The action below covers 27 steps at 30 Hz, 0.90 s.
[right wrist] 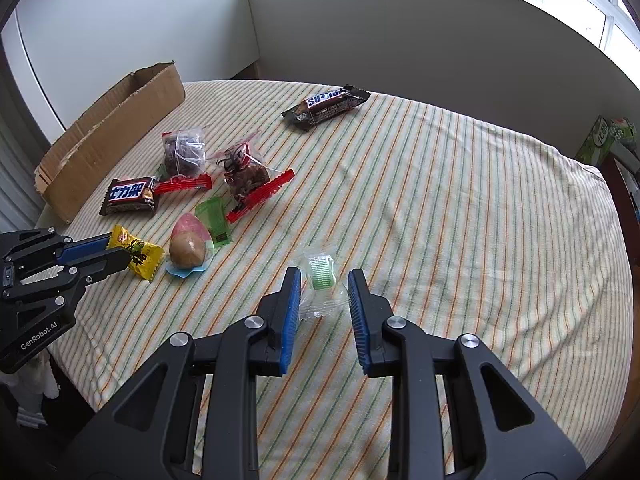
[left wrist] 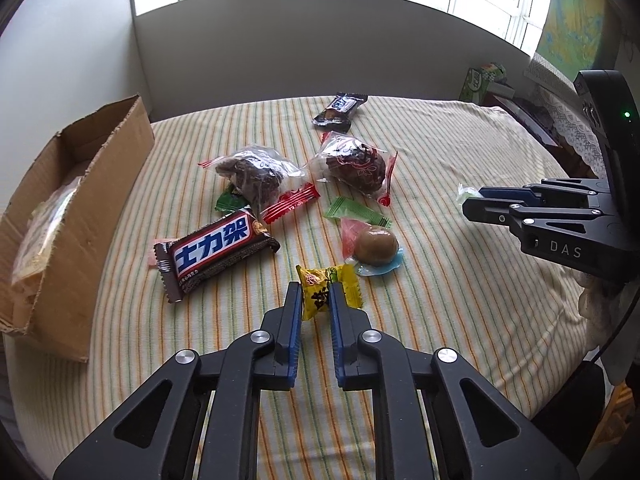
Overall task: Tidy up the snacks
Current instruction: 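Carry both candies into the box and open both tools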
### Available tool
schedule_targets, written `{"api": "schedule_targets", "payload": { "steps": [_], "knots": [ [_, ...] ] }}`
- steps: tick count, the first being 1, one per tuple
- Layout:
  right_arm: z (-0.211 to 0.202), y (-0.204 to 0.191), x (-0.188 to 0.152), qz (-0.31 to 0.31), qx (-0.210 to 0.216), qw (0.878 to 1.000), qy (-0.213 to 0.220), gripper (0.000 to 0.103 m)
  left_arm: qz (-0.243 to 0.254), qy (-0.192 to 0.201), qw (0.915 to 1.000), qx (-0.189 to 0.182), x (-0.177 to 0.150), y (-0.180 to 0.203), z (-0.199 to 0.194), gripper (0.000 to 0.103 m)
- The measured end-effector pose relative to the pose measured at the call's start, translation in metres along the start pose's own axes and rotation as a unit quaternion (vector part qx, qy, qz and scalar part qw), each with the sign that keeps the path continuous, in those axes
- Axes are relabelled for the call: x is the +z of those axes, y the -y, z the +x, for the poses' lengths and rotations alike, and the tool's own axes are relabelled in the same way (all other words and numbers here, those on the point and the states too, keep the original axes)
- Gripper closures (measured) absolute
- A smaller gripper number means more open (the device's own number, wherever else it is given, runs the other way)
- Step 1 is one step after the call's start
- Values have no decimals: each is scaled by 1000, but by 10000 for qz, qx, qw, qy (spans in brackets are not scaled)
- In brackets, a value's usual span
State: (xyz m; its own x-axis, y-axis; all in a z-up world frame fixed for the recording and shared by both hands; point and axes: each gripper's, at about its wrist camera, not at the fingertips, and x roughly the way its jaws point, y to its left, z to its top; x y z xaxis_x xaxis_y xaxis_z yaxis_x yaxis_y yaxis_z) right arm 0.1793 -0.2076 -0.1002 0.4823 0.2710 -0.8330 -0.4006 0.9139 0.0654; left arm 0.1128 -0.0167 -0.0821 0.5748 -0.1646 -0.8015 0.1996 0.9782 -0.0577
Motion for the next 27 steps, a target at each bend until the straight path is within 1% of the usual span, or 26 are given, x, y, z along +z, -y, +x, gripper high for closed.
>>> {"api": "schedule_targets", "payload": {
  "steps": [8,10,15,21,27],
  "knots": [
    [-12,-15,9,-132,23,9998,175,78,22,174,9998,100,5,-8,-14,93],
    [-15,-19,11,-131,64,9997,214,78,-52,213,9997,108,6,-11,-16,94],
    [-24,-37,20,-267,162,9989,356,78,-150,442,9987,186,11,-24,-33,94],
    [-29,-66,46,-462,352,9970,517,78,-316,751,9960,377,18,-51,-61,94],
    [-26,-102,81,-692,549,9941,637,78,-462,922,9923,687,23,-86,-77,94]
  ]
}}
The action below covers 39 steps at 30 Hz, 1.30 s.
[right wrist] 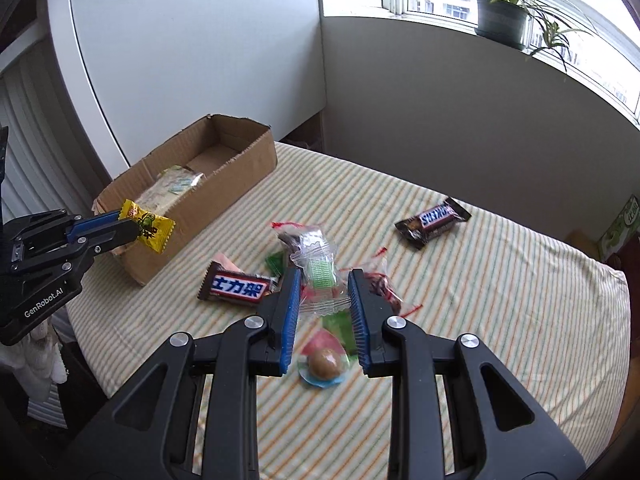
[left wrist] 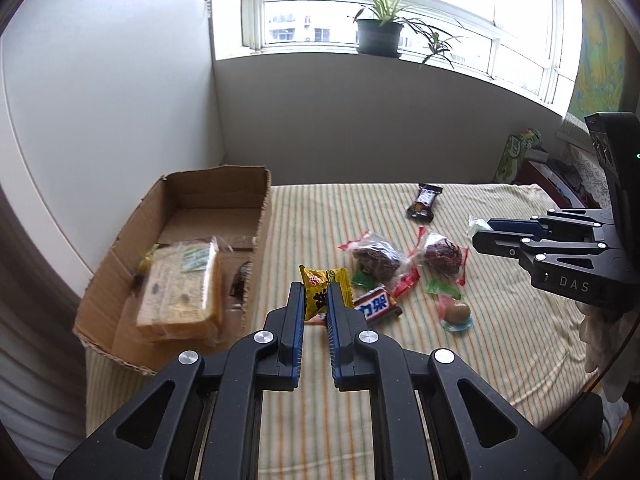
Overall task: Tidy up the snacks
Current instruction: 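Carry both candies into the box and open both tools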
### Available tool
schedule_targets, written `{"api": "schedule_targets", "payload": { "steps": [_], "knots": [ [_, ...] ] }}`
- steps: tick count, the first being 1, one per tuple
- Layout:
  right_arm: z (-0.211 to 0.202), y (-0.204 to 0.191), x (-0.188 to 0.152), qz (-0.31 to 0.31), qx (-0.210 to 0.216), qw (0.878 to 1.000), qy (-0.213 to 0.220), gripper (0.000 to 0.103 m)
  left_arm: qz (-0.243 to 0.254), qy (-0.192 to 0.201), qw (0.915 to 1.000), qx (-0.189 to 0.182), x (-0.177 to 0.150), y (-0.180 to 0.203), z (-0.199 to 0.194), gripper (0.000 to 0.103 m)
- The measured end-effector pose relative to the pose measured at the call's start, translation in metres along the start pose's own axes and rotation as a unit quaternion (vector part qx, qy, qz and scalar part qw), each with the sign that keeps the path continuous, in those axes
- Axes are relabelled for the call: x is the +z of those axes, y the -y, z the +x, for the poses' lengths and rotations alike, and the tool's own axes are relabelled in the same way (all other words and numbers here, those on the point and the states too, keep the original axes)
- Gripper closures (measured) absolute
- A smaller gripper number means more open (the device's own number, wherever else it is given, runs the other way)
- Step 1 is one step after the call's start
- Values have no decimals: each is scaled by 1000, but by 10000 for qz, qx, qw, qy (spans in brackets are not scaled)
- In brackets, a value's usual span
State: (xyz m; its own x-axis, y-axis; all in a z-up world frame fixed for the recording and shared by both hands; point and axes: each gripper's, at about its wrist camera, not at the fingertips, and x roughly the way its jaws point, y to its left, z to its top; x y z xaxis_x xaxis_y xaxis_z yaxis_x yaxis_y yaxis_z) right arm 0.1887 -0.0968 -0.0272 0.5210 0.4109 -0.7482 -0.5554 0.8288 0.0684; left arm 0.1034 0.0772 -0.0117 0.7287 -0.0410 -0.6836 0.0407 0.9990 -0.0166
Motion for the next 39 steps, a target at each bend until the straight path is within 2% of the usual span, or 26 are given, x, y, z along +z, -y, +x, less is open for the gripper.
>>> {"api": "schedule_targets", "payload": {
  "steps": [16,23,34,35,36,38,39],
  "knots": [
    [69,-85,98,-616,444,9971,5,78,-405,166,9977,523,42,-95,19,94],
    [112,-102,119,-746,496,9959,-147,78,-530,29,9967,612,56,-116,44,94],
    [155,-111,128,-827,480,9948,-357,77,-454,-100,9963,726,59,-122,67,93],
    [158,-111,130,-828,460,9948,-372,70,-449,-109,9961,754,59,-123,68,92],
    [160,-111,130,-824,434,9950,-368,57,-469,-133,9957,782,59,-124,70,90],
    [159,-110,131,-802,384,9956,-297,48,-515,-147,9950,840,59,-127,71,87],
    [157,-108,131,-777,372,9959,-273,48,-527,-149,9947,868,59,-128,71,87]
  ]
}}
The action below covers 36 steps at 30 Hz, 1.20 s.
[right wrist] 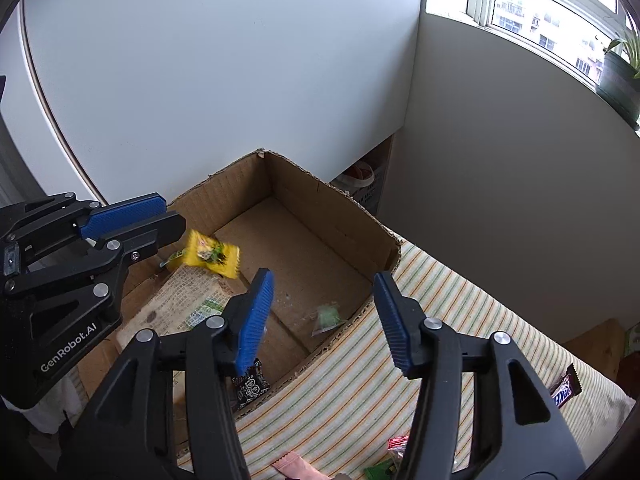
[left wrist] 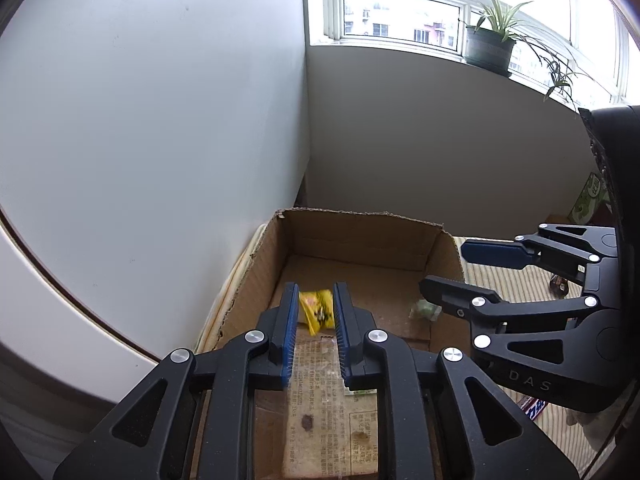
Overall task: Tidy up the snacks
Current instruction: 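Carry both candies into the box and open both tools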
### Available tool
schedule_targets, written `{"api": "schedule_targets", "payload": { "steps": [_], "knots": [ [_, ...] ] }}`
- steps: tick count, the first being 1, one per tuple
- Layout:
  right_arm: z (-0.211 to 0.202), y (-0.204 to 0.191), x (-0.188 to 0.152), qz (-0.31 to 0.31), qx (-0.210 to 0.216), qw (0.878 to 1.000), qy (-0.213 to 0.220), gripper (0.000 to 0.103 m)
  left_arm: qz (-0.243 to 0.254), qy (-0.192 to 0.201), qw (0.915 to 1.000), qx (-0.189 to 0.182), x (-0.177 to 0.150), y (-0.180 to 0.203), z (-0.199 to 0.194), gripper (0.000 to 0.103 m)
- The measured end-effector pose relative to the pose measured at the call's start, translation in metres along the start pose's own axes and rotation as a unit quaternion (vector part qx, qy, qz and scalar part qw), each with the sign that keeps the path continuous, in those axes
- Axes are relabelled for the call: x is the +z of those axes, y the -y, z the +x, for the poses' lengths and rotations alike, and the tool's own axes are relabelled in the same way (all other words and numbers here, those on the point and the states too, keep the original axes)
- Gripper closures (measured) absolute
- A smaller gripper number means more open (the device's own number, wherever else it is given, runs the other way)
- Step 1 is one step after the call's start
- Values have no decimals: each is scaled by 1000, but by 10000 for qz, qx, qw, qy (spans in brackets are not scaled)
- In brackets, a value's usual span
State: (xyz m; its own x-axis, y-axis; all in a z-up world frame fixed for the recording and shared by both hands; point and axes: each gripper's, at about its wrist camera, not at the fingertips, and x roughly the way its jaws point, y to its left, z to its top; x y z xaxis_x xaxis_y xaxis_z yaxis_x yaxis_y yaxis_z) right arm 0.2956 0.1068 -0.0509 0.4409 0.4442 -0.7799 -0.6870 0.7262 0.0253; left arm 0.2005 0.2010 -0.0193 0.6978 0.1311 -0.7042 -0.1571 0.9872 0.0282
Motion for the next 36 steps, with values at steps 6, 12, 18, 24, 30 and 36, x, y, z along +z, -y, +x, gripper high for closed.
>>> {"api": "schedule_targets", "payload": {
  "steps": [6,12,18,24,30,36],
  "knots": [
    [-17,6,-4,83,-51,9999,70,48,-18,56,10000,5,0,-4,-7,87],
    [-44,6,-16,80,-135,9998,152,45,-6,159,9998,-106,-3,-3,-30,87],
    [-71,11,-35,224,-317,9991,154,45,-13,299,9994,-166,-10,0,-56,87],
    [-94,28,-59,429,-422,9982,75,45,12,470,9987,-215,-16,2,-85,87],
    [-122,43,-88,503,-598,9969,70,45,-60,565,9981,-239,-28,-8,-112,87],
    [-143,56,-124,638,-694,9955,-17,45,-94,543,9979,-341,-43,-4,-125,87]
  ]
}}
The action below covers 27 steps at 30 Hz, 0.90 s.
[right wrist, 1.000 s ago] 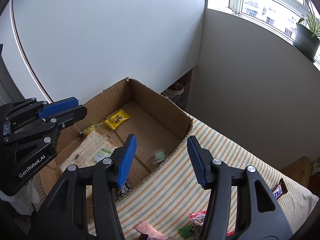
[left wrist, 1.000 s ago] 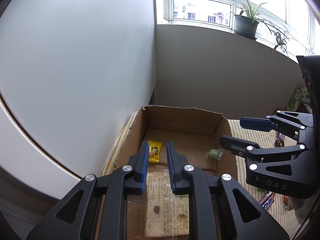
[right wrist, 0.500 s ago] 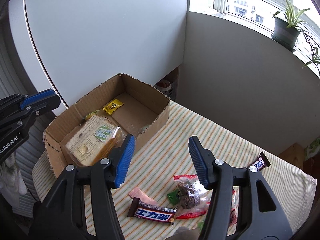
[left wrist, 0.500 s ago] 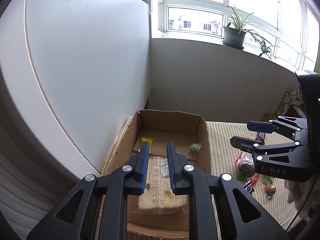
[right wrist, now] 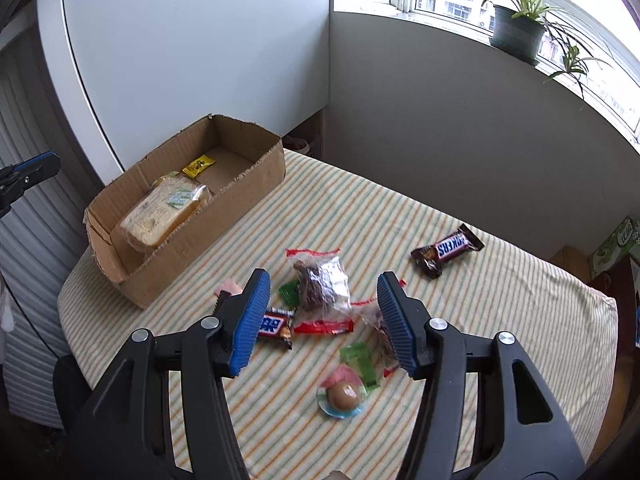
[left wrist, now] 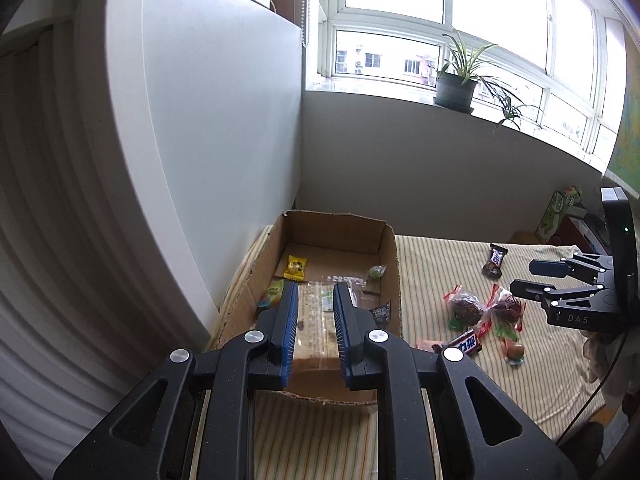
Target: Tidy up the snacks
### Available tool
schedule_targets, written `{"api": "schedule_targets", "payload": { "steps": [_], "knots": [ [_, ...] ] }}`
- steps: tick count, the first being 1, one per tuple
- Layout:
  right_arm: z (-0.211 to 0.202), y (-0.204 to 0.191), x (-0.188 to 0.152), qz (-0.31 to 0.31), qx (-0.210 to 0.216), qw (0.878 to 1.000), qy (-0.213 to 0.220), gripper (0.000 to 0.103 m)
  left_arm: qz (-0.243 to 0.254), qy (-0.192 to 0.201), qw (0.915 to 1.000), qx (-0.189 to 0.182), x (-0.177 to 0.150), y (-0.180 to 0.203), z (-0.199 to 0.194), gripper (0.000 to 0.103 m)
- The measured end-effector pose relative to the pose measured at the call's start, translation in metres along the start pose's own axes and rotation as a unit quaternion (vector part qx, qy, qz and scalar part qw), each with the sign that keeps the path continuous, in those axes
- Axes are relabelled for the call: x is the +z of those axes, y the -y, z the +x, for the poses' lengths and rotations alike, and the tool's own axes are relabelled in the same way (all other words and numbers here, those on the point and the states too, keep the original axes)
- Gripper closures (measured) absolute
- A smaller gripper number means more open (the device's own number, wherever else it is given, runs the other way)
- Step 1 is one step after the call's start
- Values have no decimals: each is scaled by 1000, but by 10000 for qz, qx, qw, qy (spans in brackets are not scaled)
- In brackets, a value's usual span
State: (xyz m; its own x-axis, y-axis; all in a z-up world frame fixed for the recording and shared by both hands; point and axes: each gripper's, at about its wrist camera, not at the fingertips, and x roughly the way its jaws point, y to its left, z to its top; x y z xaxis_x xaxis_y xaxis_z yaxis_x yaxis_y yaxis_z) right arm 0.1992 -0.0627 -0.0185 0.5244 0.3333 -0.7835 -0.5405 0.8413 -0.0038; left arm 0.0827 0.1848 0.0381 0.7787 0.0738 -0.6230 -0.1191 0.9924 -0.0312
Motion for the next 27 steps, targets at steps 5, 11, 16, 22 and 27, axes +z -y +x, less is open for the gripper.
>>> {"api": "schedule_targets", "payload": {
  "steps": [5,11,16,22,27],
  "knots": [
    [-11,19,-34,149,-176,9997,-24,45,67,-103,9996,-240,-16,20,-2,87],
    [-20,35,-67,298,-180,9993,-134,45,327,-376,9970,-590,-38,57,7,77],
    [-17,36,-88,301,-80,9990,-311,45,602,-589,9929,-836,-50,90,20,73],
    [-5,30,-100,292,98,9985,-454,45,882,-839,9869,-1055,-59,119,38,73],
    [8,27,-99,261,192,9981,-526,45,1034,-1075,9818,-1178,-56,138,64,73]
  ]
}}
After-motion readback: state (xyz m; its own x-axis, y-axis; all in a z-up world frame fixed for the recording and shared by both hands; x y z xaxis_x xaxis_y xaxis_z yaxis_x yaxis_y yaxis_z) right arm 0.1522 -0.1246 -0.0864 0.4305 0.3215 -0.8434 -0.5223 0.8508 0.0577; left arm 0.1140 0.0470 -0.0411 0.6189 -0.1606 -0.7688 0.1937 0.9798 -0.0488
